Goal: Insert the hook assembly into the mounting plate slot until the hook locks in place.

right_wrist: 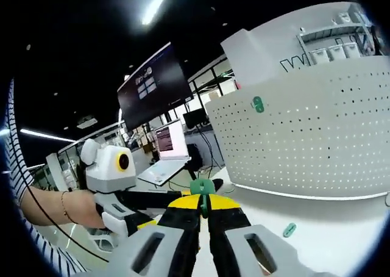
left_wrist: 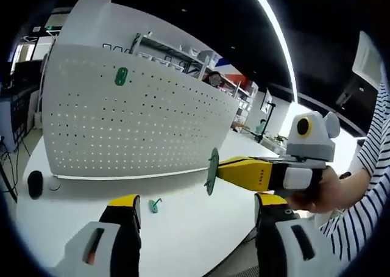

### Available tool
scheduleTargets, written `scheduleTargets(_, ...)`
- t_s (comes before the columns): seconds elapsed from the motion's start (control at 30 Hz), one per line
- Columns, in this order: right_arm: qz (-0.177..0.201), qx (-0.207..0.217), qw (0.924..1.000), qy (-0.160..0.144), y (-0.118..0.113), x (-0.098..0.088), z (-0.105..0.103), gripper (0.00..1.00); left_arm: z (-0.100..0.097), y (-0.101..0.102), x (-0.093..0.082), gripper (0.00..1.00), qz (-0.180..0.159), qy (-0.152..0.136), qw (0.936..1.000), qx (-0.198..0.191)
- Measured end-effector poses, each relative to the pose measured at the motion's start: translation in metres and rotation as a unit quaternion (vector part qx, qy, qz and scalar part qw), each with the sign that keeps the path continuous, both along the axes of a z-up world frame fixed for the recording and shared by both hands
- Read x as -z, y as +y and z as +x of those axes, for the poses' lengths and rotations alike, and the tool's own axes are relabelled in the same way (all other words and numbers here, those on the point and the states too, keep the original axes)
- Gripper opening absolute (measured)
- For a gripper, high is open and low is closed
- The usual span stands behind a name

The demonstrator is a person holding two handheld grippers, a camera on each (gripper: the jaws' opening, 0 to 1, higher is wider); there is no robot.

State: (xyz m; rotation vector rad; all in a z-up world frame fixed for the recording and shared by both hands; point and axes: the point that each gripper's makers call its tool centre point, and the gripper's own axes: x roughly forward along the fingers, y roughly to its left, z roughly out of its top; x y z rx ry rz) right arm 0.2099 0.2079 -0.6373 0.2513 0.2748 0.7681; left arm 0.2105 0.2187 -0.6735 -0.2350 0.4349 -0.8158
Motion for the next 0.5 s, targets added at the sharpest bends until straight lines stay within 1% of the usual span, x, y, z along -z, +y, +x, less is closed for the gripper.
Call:
scheduleTargets(0.07,0.0,0.007,1.0,-0.005,0.0,-0.001,0.002,0.0,0.0,0.002,0.001,0.79,0.001,0.004,1.0,-0.003)
scheduleTargets(0.1,-0.006,0.015,0.9998,-0.014,-0.001,-0.002,0.004,0.0,0.001,0.003,0.002,0.8,0.002,0.005,1.0,-0.006)
scheduleTargets(0.17,-0.006,0.023,0.9995,-0.019,-0.001,-0.003,0.006,0.0,0.002,0.004,0.002,0.8,0.005,0.001,0.9999,-0.009)
scheduleTargets(0.2,-0.006,0.024,0.9994,-0.023,0.0,-0.005,0.007,0.0,0.002,0.005,0.003,0.81,0.007,0.003,0.9999,-0.01)
scheduleTargets(0.23,-0.006,0.031,0.999,-0.033,0.0,-0.008,0.009,0.0,0.001,0.005,0.004,0.83,0.009,0.005,0.9999,-0.011)
scheduleTargets(0.3,-0.018,0.038,0.9979,-0.049,0.002,-0.012,0.011,0.0,0.001,0.005,0.005,0.85,0.009,0.008,0.9998,-0.015)
scheduleTargets(0.5,-0.022,0.055,0.9963,-0.061,0.002,-0.013,0.02,0.0,-0.001,0.008,0.009,0.89,0.013,0.015,0.9997,-0.015)
